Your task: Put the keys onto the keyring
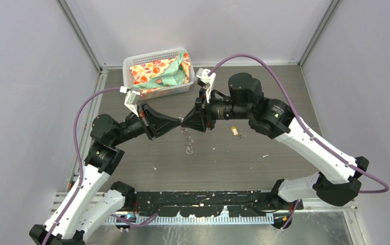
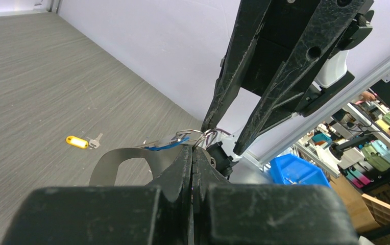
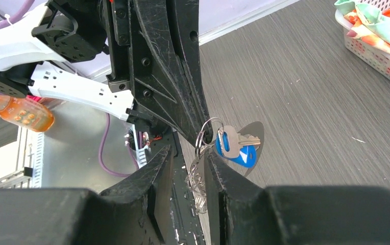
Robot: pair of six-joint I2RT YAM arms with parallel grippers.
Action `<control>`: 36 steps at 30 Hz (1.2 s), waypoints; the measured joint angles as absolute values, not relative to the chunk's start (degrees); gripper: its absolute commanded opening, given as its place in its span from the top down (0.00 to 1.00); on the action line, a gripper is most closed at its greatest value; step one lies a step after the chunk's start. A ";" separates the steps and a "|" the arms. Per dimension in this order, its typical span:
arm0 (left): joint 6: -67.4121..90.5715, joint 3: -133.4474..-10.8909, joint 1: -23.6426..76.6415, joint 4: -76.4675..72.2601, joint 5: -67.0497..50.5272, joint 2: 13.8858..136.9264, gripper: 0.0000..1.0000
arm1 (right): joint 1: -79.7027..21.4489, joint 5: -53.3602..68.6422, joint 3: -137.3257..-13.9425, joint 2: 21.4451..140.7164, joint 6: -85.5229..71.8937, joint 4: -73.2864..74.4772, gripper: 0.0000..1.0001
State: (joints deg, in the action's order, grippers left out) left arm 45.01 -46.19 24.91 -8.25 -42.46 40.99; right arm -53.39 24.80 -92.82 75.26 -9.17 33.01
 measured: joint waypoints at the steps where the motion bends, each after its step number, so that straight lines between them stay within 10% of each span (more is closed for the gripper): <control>1: 45.04 -46.19 24.91 -8.23 -42.44 40.99 1.00 | -53.39 24.77 -92.77 75.26 -9.17 33.01 0.68; 36: 46.04 -46.19 24.91 -8.05 -41.98 40.99 1.00 | -53.39 21.56 -92.12 75.68 -8.71 31.66 0.99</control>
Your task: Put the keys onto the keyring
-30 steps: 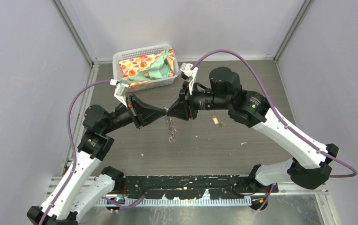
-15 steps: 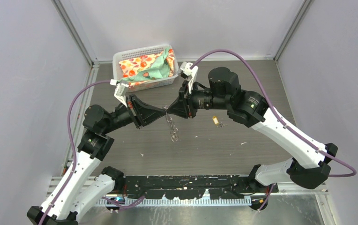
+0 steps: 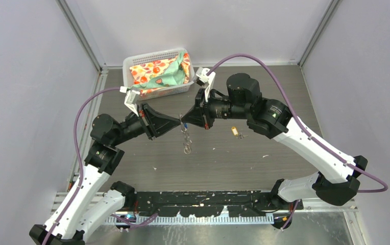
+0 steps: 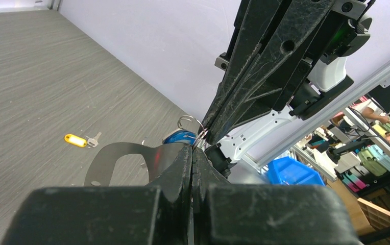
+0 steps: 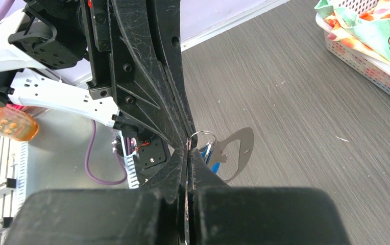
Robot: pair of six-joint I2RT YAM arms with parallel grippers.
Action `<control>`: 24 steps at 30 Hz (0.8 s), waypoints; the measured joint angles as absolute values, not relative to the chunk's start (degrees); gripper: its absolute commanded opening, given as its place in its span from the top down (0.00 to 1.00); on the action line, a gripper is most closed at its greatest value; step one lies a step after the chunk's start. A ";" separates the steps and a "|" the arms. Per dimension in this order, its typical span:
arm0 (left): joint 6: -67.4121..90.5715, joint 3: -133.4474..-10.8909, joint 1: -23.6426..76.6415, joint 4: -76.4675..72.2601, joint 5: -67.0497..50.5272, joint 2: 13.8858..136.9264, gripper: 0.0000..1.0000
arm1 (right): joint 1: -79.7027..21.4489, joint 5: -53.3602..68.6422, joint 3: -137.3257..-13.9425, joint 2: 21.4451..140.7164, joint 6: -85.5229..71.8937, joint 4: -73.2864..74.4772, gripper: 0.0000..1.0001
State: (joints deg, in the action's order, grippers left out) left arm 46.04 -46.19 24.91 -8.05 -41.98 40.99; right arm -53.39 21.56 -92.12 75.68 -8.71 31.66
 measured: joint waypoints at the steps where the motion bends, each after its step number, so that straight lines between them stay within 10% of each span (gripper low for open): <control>1: 46.04 -46.19 24.91 -7.99 -41.98 40.99 1.00 | -53.39 21.56 -92.09 75.68 -8.51 31.66 0.99; 7: 46.06 -46.17 24.91 -7.66 -42.04 40.99 1.00 | -53.39 21.58 -91.55 75.37 -7.20 31.70 0.99; 16: 39.66 -46.63 24.91 -4.84 -45.01 37.85 0.58 | -51.64 23.81 -91.57 74.98 -4.43 38.13 0.99; 24: 18.55 -51.90 24.91 6.66 -51.20 34.61 0.59 | -49.87 32.73 -93.69 75.26 -2.20 47.18 0.99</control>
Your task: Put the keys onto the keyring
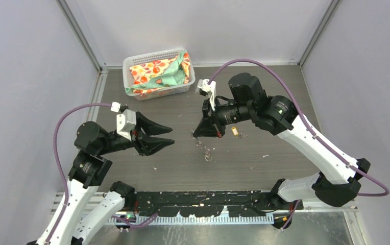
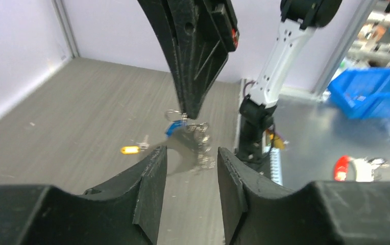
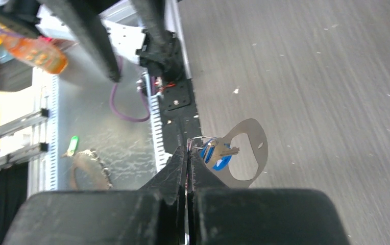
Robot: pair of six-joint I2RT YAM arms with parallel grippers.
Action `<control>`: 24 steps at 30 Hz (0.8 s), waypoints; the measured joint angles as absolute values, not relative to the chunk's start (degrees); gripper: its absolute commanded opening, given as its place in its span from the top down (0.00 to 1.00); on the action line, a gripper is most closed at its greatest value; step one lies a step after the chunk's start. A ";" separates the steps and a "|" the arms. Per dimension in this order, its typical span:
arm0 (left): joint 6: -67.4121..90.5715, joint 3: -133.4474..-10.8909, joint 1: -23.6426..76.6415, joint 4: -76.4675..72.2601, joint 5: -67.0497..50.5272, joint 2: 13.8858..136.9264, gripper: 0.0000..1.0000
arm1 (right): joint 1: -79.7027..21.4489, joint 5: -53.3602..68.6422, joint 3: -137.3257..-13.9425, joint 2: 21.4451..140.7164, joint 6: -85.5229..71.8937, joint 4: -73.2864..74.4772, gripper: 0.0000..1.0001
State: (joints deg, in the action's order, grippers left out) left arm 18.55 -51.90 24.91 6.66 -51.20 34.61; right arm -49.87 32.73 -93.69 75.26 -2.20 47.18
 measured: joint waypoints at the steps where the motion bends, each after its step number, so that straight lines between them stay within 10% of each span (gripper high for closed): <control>1: 14.33 -52.60 24.93 8.03 -51.94 34.87 0.63 | -49.87 34.24 -94.02 75.33 -1.98 47.64 0.99; 11: -17.39 -54.81 24.91 15.79 -59.94 42.33 0.66 | -49.89 46.89 -96.09 79.18 -2.24 49.32 0.99; 24: -21.15 -57.01 26.02 16.58 -73.06 44.99 0.65 | -51.18 52.03 -98.32 83.31 -2.28 50.35 0.99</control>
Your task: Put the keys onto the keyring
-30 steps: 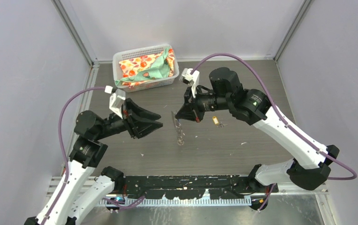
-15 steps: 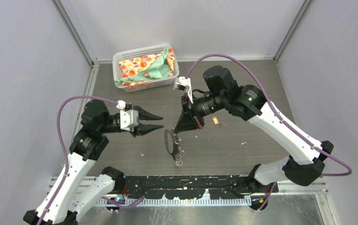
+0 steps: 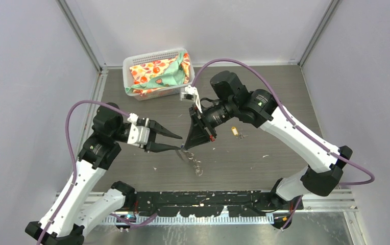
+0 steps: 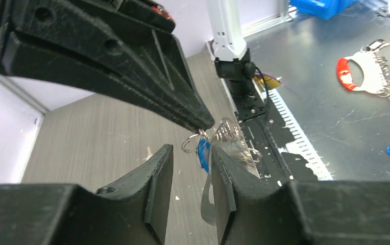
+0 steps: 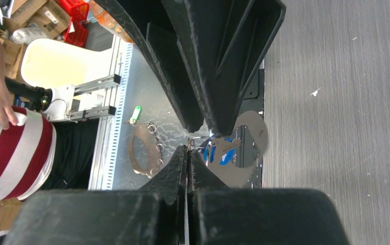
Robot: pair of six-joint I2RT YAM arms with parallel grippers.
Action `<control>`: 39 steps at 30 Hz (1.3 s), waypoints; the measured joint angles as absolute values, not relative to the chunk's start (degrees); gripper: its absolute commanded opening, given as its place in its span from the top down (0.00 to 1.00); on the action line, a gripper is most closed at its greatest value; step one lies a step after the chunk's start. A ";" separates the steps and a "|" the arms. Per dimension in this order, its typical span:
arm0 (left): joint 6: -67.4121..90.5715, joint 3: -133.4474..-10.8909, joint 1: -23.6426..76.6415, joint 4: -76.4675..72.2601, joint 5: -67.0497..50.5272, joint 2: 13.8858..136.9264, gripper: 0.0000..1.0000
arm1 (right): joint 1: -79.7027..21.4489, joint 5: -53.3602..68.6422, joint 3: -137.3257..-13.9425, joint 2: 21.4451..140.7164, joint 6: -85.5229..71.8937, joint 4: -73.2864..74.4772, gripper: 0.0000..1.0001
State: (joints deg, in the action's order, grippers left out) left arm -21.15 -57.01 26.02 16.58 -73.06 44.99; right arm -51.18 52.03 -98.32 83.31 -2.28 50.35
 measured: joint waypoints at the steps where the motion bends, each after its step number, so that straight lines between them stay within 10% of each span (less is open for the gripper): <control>1: -20.99 -57.04 26.35 16.58 -73.52 44.99 0.65 | -51.37 52.31 -98.76 83.68 -2.28 50.39 0.99; 29: -25.02 -57.08 27.51 24.34 -77.69 44.95 0.82 | -54.70 52.80 -101.84 86.74 -0.32 55.00 0.99; 39: -26.35 -57.08 27.70 24.40 -76.88 44.93 0.58 | -54.72 53.06 -101.84 86.78 -0.30 55.42 0.99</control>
